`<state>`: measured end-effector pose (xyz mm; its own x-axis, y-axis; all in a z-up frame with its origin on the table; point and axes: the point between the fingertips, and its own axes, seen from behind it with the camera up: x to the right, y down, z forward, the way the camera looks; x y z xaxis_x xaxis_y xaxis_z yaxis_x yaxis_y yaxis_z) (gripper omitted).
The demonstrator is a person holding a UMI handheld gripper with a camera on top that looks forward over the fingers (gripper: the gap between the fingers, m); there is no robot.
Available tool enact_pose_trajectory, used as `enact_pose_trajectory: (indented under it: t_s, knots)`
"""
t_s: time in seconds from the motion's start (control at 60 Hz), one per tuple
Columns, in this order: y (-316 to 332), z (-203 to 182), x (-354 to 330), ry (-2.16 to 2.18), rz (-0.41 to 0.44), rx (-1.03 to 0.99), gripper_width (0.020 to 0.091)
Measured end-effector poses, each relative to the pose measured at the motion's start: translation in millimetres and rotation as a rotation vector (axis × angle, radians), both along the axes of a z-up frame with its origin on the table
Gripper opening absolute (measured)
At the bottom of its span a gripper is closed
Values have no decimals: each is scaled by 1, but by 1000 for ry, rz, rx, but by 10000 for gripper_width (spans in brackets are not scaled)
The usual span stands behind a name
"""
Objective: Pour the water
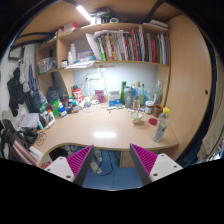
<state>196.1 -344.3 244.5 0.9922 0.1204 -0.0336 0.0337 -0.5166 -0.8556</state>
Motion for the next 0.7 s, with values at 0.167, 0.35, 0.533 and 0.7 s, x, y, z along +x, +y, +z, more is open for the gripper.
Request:
enact_pose_trajectory:
  t_s: [0.167, 0.35, 0.533, 0.7]
  knots:
    - [14, 13, -5, -8, 17, 37, 819]
    - [32, 23, -23, -30, 58, 91, 812]
    - [51, 10, 13, -76, 0, 117, 807]
    - [77, -18, 95, -57, -136, 137, 812]
